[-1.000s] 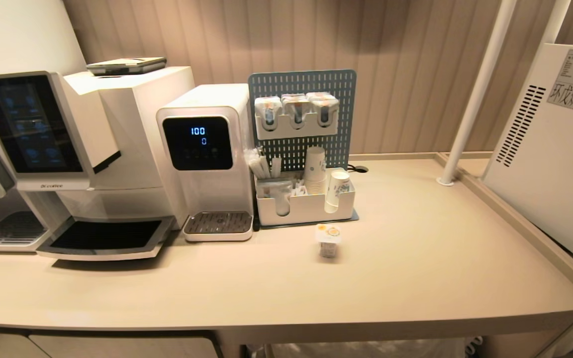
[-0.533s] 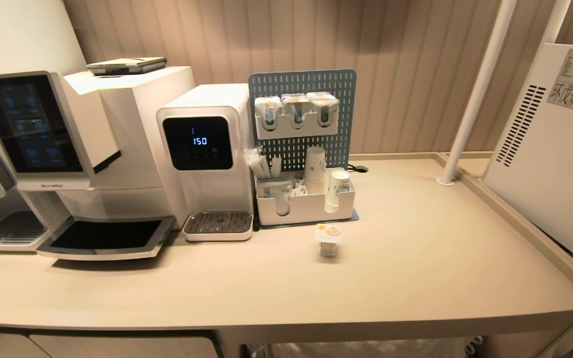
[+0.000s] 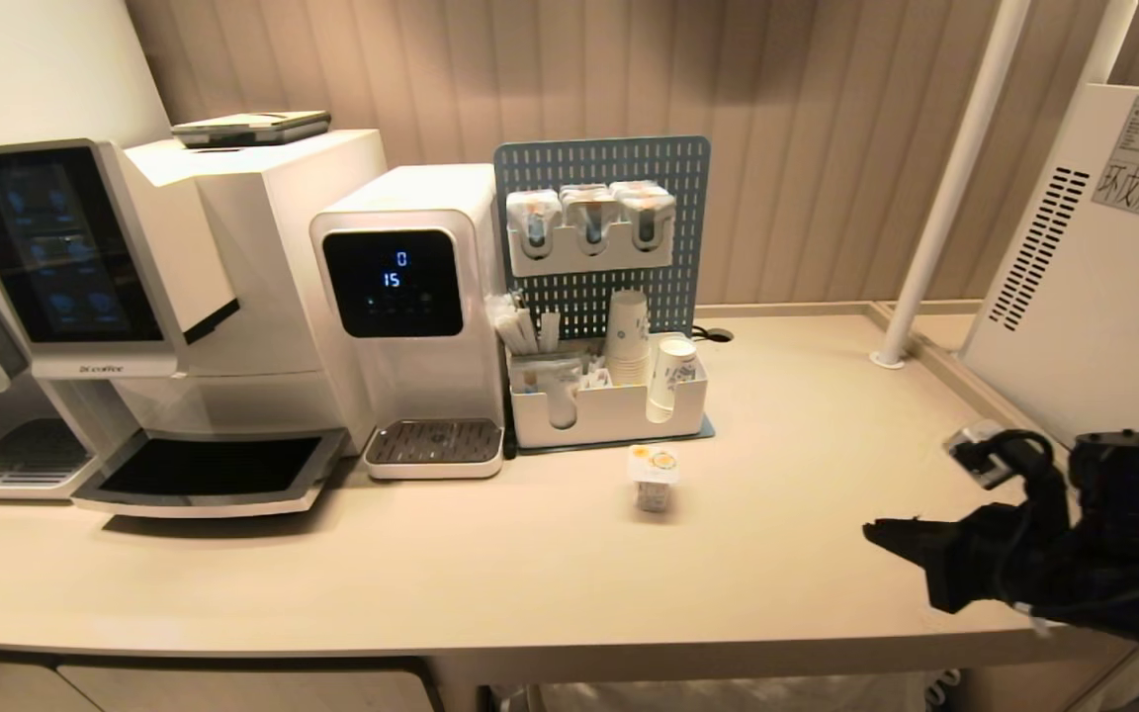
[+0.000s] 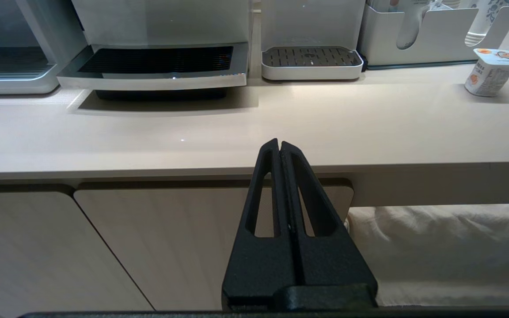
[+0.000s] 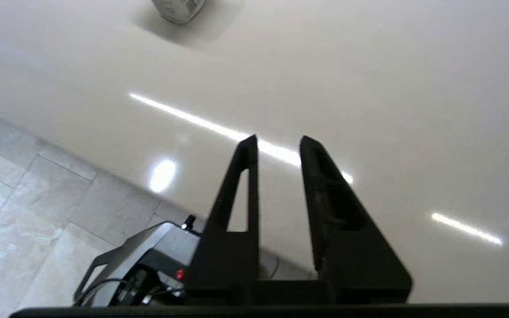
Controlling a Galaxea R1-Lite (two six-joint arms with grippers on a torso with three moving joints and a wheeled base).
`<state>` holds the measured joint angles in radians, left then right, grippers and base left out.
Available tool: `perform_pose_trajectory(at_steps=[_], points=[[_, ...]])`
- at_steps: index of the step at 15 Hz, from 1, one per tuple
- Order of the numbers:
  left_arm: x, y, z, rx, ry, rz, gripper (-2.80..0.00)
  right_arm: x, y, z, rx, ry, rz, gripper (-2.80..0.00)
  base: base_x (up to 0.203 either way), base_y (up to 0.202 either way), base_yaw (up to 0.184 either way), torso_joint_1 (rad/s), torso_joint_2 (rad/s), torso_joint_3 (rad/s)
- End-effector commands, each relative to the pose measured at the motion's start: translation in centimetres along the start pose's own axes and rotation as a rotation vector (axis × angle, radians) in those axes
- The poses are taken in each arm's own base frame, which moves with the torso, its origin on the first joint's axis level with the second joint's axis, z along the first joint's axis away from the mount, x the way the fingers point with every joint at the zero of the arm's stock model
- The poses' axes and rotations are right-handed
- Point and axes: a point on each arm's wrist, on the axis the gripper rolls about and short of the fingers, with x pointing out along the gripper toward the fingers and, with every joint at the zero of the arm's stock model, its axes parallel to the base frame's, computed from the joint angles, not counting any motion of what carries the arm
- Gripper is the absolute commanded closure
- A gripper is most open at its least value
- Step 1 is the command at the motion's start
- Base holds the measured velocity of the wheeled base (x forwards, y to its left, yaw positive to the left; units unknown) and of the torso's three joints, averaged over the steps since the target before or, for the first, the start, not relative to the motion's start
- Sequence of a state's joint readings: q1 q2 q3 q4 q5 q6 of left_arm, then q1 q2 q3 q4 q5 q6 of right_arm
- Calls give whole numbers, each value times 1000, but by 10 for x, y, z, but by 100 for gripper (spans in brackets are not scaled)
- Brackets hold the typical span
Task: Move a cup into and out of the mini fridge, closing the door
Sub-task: Put the yoghurt in the freezer
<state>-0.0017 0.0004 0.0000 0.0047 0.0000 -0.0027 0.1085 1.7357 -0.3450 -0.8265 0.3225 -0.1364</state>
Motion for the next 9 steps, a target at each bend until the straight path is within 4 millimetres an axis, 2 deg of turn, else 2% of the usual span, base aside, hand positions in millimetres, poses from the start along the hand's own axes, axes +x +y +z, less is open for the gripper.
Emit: perform_pose_trajectory(at_steps=[1,2,3,6,9], points=[[0,0,0,0,1,0,0,59,-15,-30,-23,5,4,-280,0,0,0,0,0,0],[0,0,0,0,1,0,0,72,-19,-29,-63,-54,-3,-280,0,0,0,0,0,0],[0,0,0,0,1,0,0,85,-19,-18,-110,-133,-5,-280,0,0,0,0,0,0],[0,0,0,0,1,0,0,105,10,1,-173,-198,4,-280,0,0,0,0,0,0],[0,0,0,0,1,0,0,107,34,5,-168,-183,46,-280,0,0,0,0,0,0]])
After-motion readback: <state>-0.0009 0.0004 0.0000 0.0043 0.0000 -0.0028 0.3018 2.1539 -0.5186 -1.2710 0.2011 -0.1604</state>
